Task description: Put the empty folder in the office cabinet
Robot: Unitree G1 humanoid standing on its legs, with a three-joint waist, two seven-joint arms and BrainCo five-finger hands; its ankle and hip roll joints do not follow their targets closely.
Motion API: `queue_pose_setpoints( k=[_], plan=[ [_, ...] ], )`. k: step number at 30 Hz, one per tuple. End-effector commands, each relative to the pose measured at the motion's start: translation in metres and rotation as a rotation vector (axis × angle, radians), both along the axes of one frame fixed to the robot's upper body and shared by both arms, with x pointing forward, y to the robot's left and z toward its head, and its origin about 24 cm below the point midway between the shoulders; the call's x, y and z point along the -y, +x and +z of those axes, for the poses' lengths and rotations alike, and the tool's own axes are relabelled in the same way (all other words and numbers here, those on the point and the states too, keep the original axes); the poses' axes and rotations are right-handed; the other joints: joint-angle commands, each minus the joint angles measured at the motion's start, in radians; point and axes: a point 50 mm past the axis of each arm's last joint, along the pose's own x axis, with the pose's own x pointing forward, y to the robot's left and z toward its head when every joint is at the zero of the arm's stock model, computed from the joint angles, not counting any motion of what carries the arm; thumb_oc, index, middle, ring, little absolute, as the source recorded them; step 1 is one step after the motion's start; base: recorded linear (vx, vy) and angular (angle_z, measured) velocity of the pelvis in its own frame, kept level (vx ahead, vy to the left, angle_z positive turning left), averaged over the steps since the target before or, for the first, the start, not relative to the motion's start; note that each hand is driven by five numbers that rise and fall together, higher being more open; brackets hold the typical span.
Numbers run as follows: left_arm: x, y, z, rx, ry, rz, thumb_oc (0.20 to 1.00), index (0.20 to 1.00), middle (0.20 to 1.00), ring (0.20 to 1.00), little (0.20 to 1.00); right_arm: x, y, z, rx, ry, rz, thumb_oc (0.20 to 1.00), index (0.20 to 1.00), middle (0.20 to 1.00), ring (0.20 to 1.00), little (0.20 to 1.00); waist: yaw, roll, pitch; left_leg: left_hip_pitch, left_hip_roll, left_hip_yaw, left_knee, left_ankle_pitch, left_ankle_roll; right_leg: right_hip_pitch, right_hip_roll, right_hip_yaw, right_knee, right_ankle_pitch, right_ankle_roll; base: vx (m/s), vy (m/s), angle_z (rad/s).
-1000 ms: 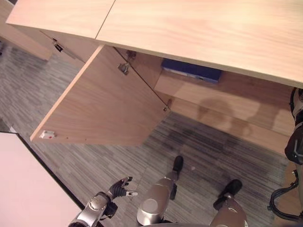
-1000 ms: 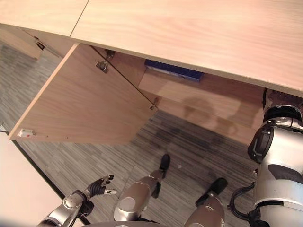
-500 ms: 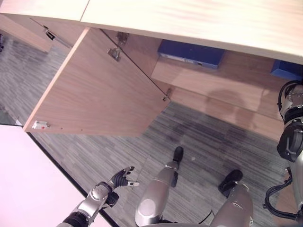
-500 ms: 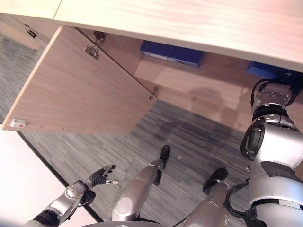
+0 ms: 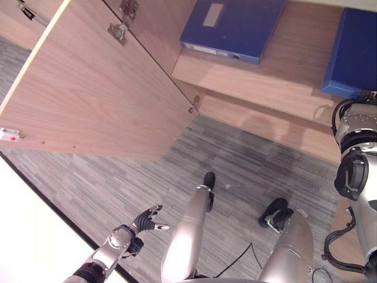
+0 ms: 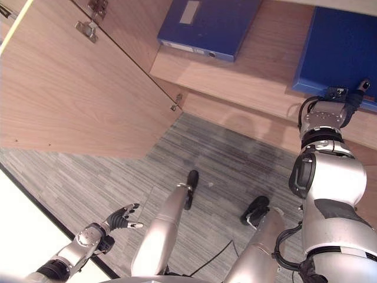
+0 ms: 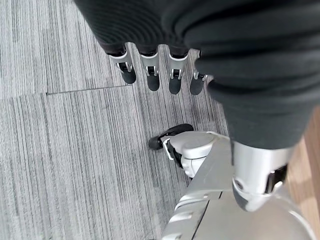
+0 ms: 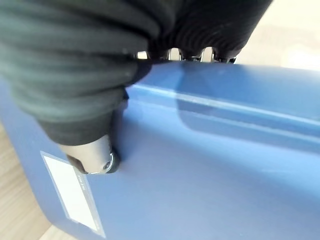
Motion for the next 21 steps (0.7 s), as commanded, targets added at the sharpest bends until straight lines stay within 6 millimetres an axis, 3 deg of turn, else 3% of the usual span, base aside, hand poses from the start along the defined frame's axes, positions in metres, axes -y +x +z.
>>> queue_pose_setpoints(
  k=[1, 9, 15, 16, 17, 21],
  plan=[
    [-0.028, -0.001, 0.005, -0.001, 0.054, 0.060, 1.000, 1.000, 1.000, 1.000, 1.000, 0.007, -0.004, 0.047, 0.155, -0.098, -0.032, 0.200, 0.200, 0.200, 0.200, 0.200, 0.017, -0.014, -0.027, 0.049, 0.051, 0.022, 0.061, -0.183, 0.023, 0.040, 0.029, 0.055, -0.019, -0.107, 0.125, 0.00, 0.000, 0.00],
    [-0.039, -0.010, 0.004, -0.020, 0.071, 0.077, 1.000, 1.000, 1.000, 1.000, 1.000, 0.015, -0.010, 0.072, 0.136, -0.241, -0.039, 0.200, 0.200, 0.200, 0.200, 0.200, 0.026, -0.011, -0.042, 0.049, 0.046, 0.017, 0.013, -0.163, 0.015, 0.030, 0.033, 0.054, -0.029, -0.106, 0.126, 0.02, -0.022, 0.01],
    [-0.042, -0.013, 0.005, -0.025, 0.083, 0.057, 1.000, 1.000, 1.000, 1.000, 1.000, 0.010, -0.015, 0.115, 0.198, -0.352, -0.061, 0.200, 0.200, 0.200, 0.200, 0.200, 0.035, -0.006, -0.046, 0.059, 0.040, 0.014, -0.052, -0.131, 0.005, 0.026, 0.034, 0.050, -0.046, -0.100, 0.131, 0.02, -0.030, 0.03],
    [-0.044, -0.014, 0.005, -0.024, 0.086, 0.066, 1.000, 1.000, 1.000, 1.000, 1.000, 0.003, -0.018, 0.137, 0.239, -0.405, -0.070, 0.200, 0.200, 0.200, 0.200, 0.200, 0.035, -0.005, -0.046, 0.056, 0.038, 0.013, -0.074, -0.119, 0.002, 0.016, 0.032, 0.049, -0.049, -0.096, 0.133, 0.01, -0.025, 0.05],
    [-0.043, -0.013, 0.006, -0.022, 0.083, 0.067, 1.000, 1.000, 1.000, 1.000, 1.000, 0.002, -0.018, 0.138, 0.239, -0.408, -0.071, 0.200, 0.200, 0.200, 0.200, 0.200, 0.034, -0.004, -0.046, 0.056, 0.038, 0.013, -0.077, -0.117, 0.002, 0.015, 0.032, 0.049, -0.050, -0.095, 0.134, 0.00, -0.031, 0.05],
    [-0.044, -0.015, 0.007, -0.026, 0.079, 0.053, 1.000, 1.000, 1.000, 1.000, 1.000, 0.011, -0.033, 0.169, 0.257, -0.486, -0.115, 0.200, 0.200, 0.200, 0.200, 0.200, 0.039, 0.003, -0.054, 0.047, 0.034, 0.012, -0.106, -0.100, -0.005, -0.004, 0.019, 0.046, -0.047, -0.093, 0.138, 0.01, -0.012, 0.08]
  ],
)
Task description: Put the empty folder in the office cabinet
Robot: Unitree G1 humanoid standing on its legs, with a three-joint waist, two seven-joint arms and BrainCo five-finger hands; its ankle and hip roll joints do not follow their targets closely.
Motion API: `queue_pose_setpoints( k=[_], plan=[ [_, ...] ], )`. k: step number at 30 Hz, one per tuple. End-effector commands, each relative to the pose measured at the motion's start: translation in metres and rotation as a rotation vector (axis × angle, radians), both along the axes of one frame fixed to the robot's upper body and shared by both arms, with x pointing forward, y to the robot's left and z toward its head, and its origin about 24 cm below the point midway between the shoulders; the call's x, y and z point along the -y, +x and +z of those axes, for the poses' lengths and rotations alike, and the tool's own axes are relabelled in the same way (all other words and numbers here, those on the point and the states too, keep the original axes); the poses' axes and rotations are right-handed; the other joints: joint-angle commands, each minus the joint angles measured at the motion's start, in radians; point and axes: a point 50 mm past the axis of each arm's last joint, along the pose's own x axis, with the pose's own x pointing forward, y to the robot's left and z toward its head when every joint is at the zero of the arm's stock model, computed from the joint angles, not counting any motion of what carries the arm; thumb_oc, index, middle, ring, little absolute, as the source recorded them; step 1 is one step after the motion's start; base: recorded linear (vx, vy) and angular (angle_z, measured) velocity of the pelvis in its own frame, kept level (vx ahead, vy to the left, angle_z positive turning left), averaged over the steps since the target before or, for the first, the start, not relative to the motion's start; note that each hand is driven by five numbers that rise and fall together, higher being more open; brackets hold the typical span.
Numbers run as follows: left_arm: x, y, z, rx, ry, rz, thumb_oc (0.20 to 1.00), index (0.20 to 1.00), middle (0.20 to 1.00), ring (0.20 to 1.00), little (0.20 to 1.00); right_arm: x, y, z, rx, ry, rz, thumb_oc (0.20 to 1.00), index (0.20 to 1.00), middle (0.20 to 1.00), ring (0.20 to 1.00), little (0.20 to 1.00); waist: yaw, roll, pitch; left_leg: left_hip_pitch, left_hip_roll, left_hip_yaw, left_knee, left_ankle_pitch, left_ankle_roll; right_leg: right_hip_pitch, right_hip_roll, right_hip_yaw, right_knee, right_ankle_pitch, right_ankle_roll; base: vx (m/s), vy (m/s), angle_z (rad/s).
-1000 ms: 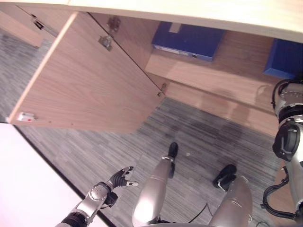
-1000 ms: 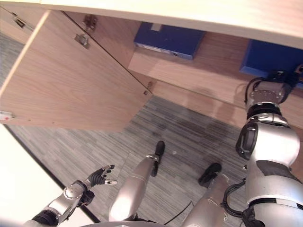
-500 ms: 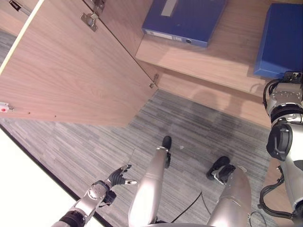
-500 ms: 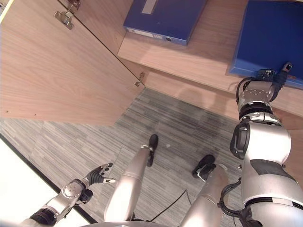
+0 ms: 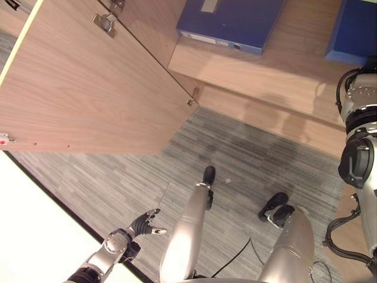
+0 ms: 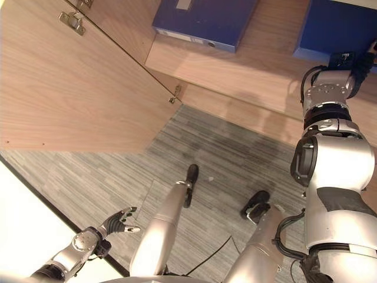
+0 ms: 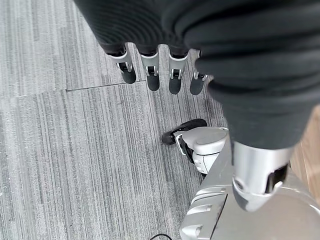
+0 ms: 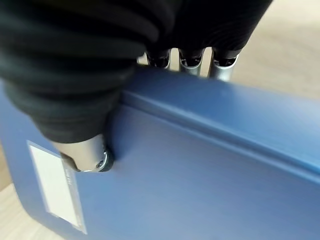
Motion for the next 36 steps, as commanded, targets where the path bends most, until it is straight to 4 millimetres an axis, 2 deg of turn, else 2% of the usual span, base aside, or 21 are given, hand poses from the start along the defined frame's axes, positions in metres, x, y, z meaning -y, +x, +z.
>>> queue_pose_setpoints(
  k=[1, 6, 12, 17, 24, 26, 29, 36],
  plan=[
    [-0.036, -0.005, 0.008, -0.012, 0.061, 0.051, 1.000, 1.000, 1.000, 1.000, 1.000, 0.022, -0.042, 0.101, 0.184, -0.363, -0.136, 0.200, 0.200, 0.200, 0.200, 0.200, 0.030, 0.007, -0.052, 0.057, 0.051, 0.010, -0.016, -0.126, 0.011, 0.029, 0.035, 0.057, -0.025, -0.094, 0.144, 0.02, -0.015, 0.07],
    [-0.037, -0.002, 0.011, 0.001, 0.063, 0.041, 1.000, 1.000, 1.000, 1.000, 1.000, 0.028, -0.057, 0.123, 0.185, -0.436, -0.190, 0.200, 0.200, 0.200, 0.200, 0.200, 0.034, 0.016, -0.053, 0.043, 0.046, 0.010, -0.046, -0.106, 0.008, 0.004, 0.025, 0.058, -0.020, -0.089, 0.151, 0.00, -0.002, 0.01],
    [-0.031, 0.000, 0.014, 0.015, 0.027, 0.038, 1.000, 1.000, 1.000, 1.000, 1.000, 0.032, -0.064, 0.132, 0.171, -0.453, -0.215, 0.200, 0.200, 0.200, 0.200, 0.200, 0.036, 0.040, -0.056, 0.034, 0.031, 0.013, -0.080, -0.087, 0.008, -0.019, 0.010, 0.066, -0.016, -0.086, 0.157, 0.00, 0.016, 0.07],
    [-0.027, 0.003, 0.018, 0.039, 0.007, 0.038, 1.000, 1.000, 1.000, 1.000, 1.000, 0.032, -0.058, 0.123, 0.115, -0.432, -0.210, 0.200, 0.200, 0.200, 0.200, 0.200, 0.031, 0.067, -0.043, 0.037, 0.021, 0.020, -0.107, -0.073, 0.011, -0.031, 0.009, 0.078, -0.019, -0.076, 0.164, -0.01, 0.020, 0.03],
    [-0.026, 0.012, 0.027, 0.093, -0.016, 0.064, 1.000, 1.000, 1.000, 1.000, 1.000, 0.026, -0.043, 0.103, 0.012, -0.440, -0.166, 0.200, 0.200, 0.200, 0.200, 0.200, 0.009, 0.079, -0.010, 0.021, 0.014, 0.033, -0.113, -0.062, 0.016, -0.046, 0.012, 0.090, -0.024, -0.064, 0.167, -0.04, 0.015, -0.02],
    [-0.027, 0.011, 0.027, 0.092, -0.014, 0.066, 1.000, 1.000, 1.000, 1.000, 1.000, 0.026, -0.043, 0.102, 0.012, -0.438, -0.164, 0.200, 0.200, 0.200, 0.200, 0.200, 0.008, 0.076, -0.011, 0.019, 0.013, 0.033, -0.112, -0.062, 0.016, -0.048, 0.011, 0.092, -0.023, -0.063, 0.167, 0.00, 0.000, 0.00],
    [-0.028, 0.012, 0.030, 0.099, -0.006, 0.052, 1.000, 1.000, 1.000, 1.000, 1.000, 0.027, -0.038, 0.090, -0.018, -0.418, -0.138, 0.200, 0.200, 0.200, 0.200, 0.200, 0.000, 0.074, -0.001, -0.003, 0.011, 0.041, -0.104, -0.061, 0.017, -0.061, 0.010, 0.095, -0.029, -0.055, 0.167, -0.02, 0.025, -0.01],
    [-0.030, 0.010, 0.030, 0.093, -0.007, 0.059, 1.000, 1.000, 1.000, 1.000, 1.000, 0.027, -0.036, 0.085, -0.044, -0.418, -0.127, 0.200, 0.200, 0.200, 0.200, 0.200, 0.000, 0.067, -0.002, -0.017, 0.009, 0.043, -0.104, -0.059, 0.020, -0.071, 0.011, 0.103, -0.032, -0.050, 0.168, 0.00, 0.005, 0.00]
  ],
)
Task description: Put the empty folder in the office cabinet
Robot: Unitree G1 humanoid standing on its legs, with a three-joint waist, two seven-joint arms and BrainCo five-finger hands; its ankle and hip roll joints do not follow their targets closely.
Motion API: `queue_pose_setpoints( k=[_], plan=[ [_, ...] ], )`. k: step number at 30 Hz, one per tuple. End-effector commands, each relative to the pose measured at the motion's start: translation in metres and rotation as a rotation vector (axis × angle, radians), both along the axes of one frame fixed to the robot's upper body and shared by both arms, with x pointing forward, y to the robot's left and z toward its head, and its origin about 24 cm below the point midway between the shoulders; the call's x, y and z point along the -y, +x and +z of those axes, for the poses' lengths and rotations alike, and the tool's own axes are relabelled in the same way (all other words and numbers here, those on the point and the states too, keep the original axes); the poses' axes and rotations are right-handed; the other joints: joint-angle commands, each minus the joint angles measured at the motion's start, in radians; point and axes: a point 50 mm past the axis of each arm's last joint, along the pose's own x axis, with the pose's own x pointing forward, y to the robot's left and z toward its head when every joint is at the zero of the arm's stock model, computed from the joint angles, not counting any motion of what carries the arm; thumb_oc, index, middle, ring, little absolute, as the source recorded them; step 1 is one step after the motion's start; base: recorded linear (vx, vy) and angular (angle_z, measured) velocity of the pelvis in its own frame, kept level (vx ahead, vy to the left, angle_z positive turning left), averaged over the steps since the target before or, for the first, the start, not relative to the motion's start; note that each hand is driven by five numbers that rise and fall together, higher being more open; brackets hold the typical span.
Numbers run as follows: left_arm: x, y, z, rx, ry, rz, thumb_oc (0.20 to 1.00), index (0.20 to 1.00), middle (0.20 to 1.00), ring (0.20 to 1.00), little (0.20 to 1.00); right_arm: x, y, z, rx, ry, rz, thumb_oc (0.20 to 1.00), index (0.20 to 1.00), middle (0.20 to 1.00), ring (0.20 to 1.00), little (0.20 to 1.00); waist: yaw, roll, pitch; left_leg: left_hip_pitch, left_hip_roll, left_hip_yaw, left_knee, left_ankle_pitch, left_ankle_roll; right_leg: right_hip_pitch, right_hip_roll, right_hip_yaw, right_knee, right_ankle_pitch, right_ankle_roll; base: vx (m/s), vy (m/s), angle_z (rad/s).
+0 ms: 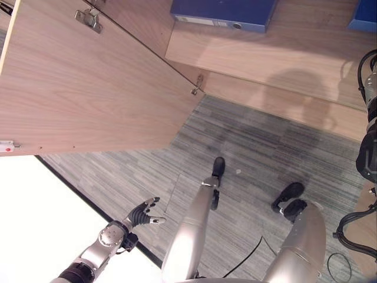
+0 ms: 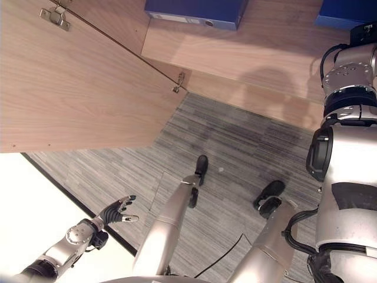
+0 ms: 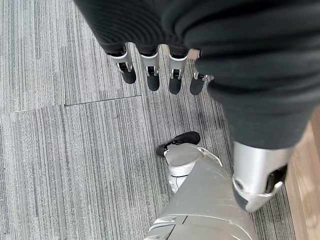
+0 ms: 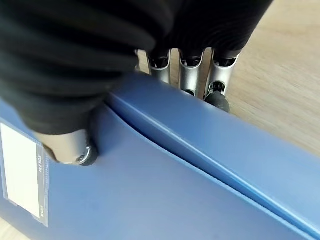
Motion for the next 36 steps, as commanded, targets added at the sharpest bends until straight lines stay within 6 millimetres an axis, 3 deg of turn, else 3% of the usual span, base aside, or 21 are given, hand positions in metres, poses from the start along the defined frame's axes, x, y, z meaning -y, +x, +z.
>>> queue_pose_setpoints(
  k=[1, 3, 5, 6, 14, 24, 32, 36],
  plan=[
    [-0.027, -0.006, 0.004, -0.011, 0.062, 0.049, 1.000, 1.000, 1.000, 1.000, 1.000, 0.021, -0.025, 0.045, 0.023, -0.182, -0.059, 0.200, 0.200, 0.200, 0.200, 0.200, 0.015, 0.024, 0.017, 0.034, 0.040, 0.016, 0.022, -0.139, 0.022, 0.059, 0.038, 0.061, -0.016, -0.063, 0.144, 0.00, 0.000, 0.00],
    [-0.028, -0.007, 0.003, -0.017, 0.065, 0.052, 1.000, 1.000, 1.000, 1.000, 1.000, 0.021, -0.026, 0.045, 0.020, -0.189, -0.059, 0.200, 0.200, 0.200, 0.200, 0.200, 0.015, 0.022, 0.017, 0.034, 0.038, 0.017, 0.022, -0.138, 0.022, 0.061, 0.037, 0.063, -0.018, -0.061, 0.146, 0.01, 0.018, -0.01],
    [-0.029, -0.006, 0.004, -0.017, 0.065, 0.056, 1.000, 1.000, 1.000, 1.000, 1.000, 0.022, -0.026, 0.045, 0.018, -0.188, -0.057, 0.457, 0.457, 0.457, 0.457, 0.457, 0.015, 0.019, 0.018, 0.038, 0.037, 0.016, 0.015, -0.137, 0.023, 0.065, 0.037, 0.061, -0.021, -0.058, 0.149, 0.00, 0.000, 0.00],
    [-0.030, -0.005, 0.004, -0.016, 0.069, 0.060, 1.000, 1.000, 1.000, 1.000, 1.000, 0.025, -0.026, 0.041, -0.011, -0.181, -0.055, 1.000, 1.000, 1.000, 1.000, 1.000, 0.014, 0.014, 0.018, 0.042, 0.036, 0.016, 0.008, -0.136, 0.022, 0.070, 0.038, 0.060, -0.027, -0.057, 0.149, 0.00, 0.000, 0.00],
    [-0.030, -0.006, 0.003, -0.029, 0.096, 0.038, 1.000, 1.000, 1.000, 1.000, 1.000, 0.040, -0.033, 0.029, -0.150, -0.124, -0.091, 1.000, 1.000, 1.000, 1.000, 1.000, 0.014, 0.004, 0.012, 0.056, 0.034, 0.018, -0.008, -0.132, 0.024, 0.084, 0.038, 0.058, -0.038, -0.051, 0.152, 0.00, 0.000, 0.00],
    [-0.031, -0.005, 0.000, -0.028, 0.116, 0.056, 1.000, 1.000, 1.000, 1.000, 1.000, 0.036, -0.025, 0.010, -0.217, -0.065, -0.068, 1.000, 1.000, 1.000, 1.000, 1.000, 0.016, 0.004, 0.015, 0.064, 0.032, 0.023, -0.011, -0.135, 0.030, 0.092, 0.038, 0.063, -0.041, -0.047, 0.153, 0.00, 0.000, 0.00],
    [-0.029, -0.004, -0.001, -0.039, 0.137, 0.037, 1.000, 1.000, 1.000, 1.000, 1.000, 0.046, -0.029, -0.015, -0.250, 0.082, -0.070, 1.000, 1.000, 1.000, 1.000, 1.000, 0.015, 0.012, 0.018, 0.075, 0.031, 0.024, -0.029, -0.127, 0.030, 0.103, 0.040, 0.062, -0.055, -0.038, 0.157, 0.00, 0.000, 0.00],
    [-0.029, -0.003, -0.001, -0.043, 0.146, 0.031, 1.000, 1.000, 1.000, 1.000, 1.000, 0.050, -0.030, -0.039, -0.263, 0.186, -0.075, 1.000, 1.000, 1.000, 1.000, 1.000, 0.021, 0.018, 0.017, 0.081, 0.029, 0.021, -0.033, -0.127, 0.031, 0.113, 0.040, 0.059, -0.060, -0.039, 0.158, 0.00, 0.000, 0.00]
  ],
)
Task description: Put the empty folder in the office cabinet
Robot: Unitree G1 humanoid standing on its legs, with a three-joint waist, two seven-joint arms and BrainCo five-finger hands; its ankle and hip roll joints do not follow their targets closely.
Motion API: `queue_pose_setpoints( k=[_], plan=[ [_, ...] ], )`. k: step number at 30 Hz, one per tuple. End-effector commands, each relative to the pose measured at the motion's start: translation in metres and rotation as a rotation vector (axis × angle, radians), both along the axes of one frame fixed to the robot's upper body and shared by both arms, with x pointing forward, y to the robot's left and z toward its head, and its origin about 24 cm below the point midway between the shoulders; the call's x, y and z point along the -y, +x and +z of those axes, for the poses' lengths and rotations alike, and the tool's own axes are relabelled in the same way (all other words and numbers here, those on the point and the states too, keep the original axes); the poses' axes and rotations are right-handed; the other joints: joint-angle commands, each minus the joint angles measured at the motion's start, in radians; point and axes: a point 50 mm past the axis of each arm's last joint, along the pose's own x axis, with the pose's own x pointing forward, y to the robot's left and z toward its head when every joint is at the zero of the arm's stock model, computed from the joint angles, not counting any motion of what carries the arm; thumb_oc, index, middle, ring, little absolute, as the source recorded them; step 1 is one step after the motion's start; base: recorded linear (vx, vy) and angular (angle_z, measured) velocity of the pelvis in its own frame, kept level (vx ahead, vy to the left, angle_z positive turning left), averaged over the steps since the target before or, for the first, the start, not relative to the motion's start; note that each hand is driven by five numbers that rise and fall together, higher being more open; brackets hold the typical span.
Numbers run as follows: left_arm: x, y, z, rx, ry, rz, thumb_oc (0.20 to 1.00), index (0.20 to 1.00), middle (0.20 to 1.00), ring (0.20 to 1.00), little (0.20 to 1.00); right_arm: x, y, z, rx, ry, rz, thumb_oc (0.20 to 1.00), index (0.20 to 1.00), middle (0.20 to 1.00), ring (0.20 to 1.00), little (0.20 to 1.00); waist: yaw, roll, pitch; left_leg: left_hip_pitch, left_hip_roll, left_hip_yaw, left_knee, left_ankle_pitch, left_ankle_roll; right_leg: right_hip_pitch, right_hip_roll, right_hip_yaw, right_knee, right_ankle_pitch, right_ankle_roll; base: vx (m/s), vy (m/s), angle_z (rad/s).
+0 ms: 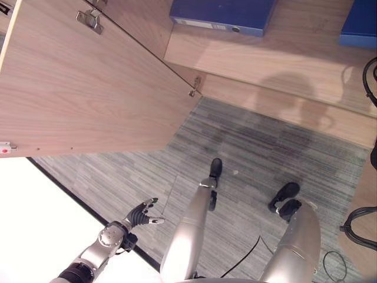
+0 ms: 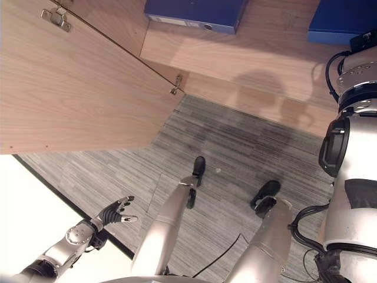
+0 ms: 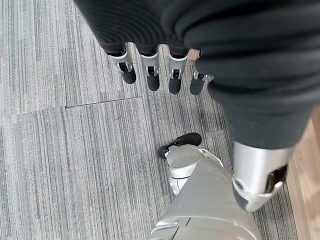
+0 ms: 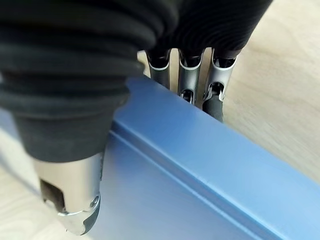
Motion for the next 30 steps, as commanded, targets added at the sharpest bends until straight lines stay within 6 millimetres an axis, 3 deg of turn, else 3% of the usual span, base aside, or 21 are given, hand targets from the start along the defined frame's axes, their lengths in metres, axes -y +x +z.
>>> queue_pose_setpoints(
  k=[1, 2, 9, 16, 22, 30],
  plan=[
    [-0.026, -0.001, 0.001, -0.028, 0.112, 0.014, 1.000, 1.000, 1.000, 1.000, 1.000, 0.035, -0.024, -0.028, -0.033, 0.135, -0.118, 1.000, 1.000, 1.000, 1.000, 1.000, 0.033, 0.037, 0.012, 0.044, 0.028, 0.011, -0.017, -0.134, 0.025, 0.077, 0.030, 0.055, -0.035, -0.070, 0.173, 0.00, 0.000, 0.00],
    [-0.026, -0.001, 0.001, -0.028, 0.113, 0.014, 1.000, 1.000, 1.000, 1.000, 1.000, 0.035, -0.024, -0.028, -0.033, 0.136, -0.119, 1.000, 1.000, 1.000, 1.000, 1.000, 0.034, 0.037, 0.011, 0.045, 0.028, 0.011, -0.017, -0.134, 0.025, 0.079, 0.030, 0.054, -0.036, -0.070, 0.173, 0.00, 0.000, 0.00],
    [-0.018, 0.004, 0.002, -0.006, 0.065, 0.029, 1.000, 1.000, 1.000, 1.000, 1.000, 0.030, -0.021, -0.101, -0.174, 0.253, -0.116, 1.000, 1.000, 1.000, 1.000, 1.000, 0.037, 0.043, 0.018, 0.103, 0.029, 0.006, -0.073, -0.114, 0.023, 0.138, 0.038, 0.036, -0.081, -0.054, 0.178, 0.00, 0.000, 0.00],
    [-0.017, 0.002, -0.002, -0.016, 0.044, 0.056, 1.000, 1.000, 1.000, 1.000, 1.000, 0.032, -0.030, -0.141, -0.254, 0.305, -0.140, 1.000, 1.000, 1.000, 1.000, 1.000, 0.038, 0.041, 0.017, 0.171, 0.033, 0.001, -0.146, -0.089, 0.016, 0.202, 0.045, 0.017, -0.143, -0.037, 0.181, 0.00, 0.000, 0.01],
    [-0.015, 0.000, -0.003, -0.021, 0.027, 0.062, 1.000, 1.000, 1.000, 1.000, 1.000, 0.036, -0.036, -0.155, -0.303, 0.299, -0.142, 1.000, 1.000, 1.000, 1.000, 1.000, 0.044, 0.042, 0.012, 0.212, 0.035, 0.000, -0.208, -0.060, 0.010, 0.233, 0.049, 0.007, -0.179, -0.022, 0.184, 0.00, 0.002, 0.03],
    [-0.011, -0.002, -0.006, -0.032, 0.013, 0.065, 1.000, 1.000, 1.000, 1.000, 1.000, 0.038, -0.039, -0.159, -0.333, 0.279, -0.140, 1.000, 1.000, 1.000, 1.000, 1.000, 0.051, 0.049, 0.010, 0.239, 0.041, -0.003, -0.245, -0.042, 0.004, 0.249, 0.042, -0.002, -0.187, -0.018, 0.187, 0.00, 0.000, 0.00]
  ],
)
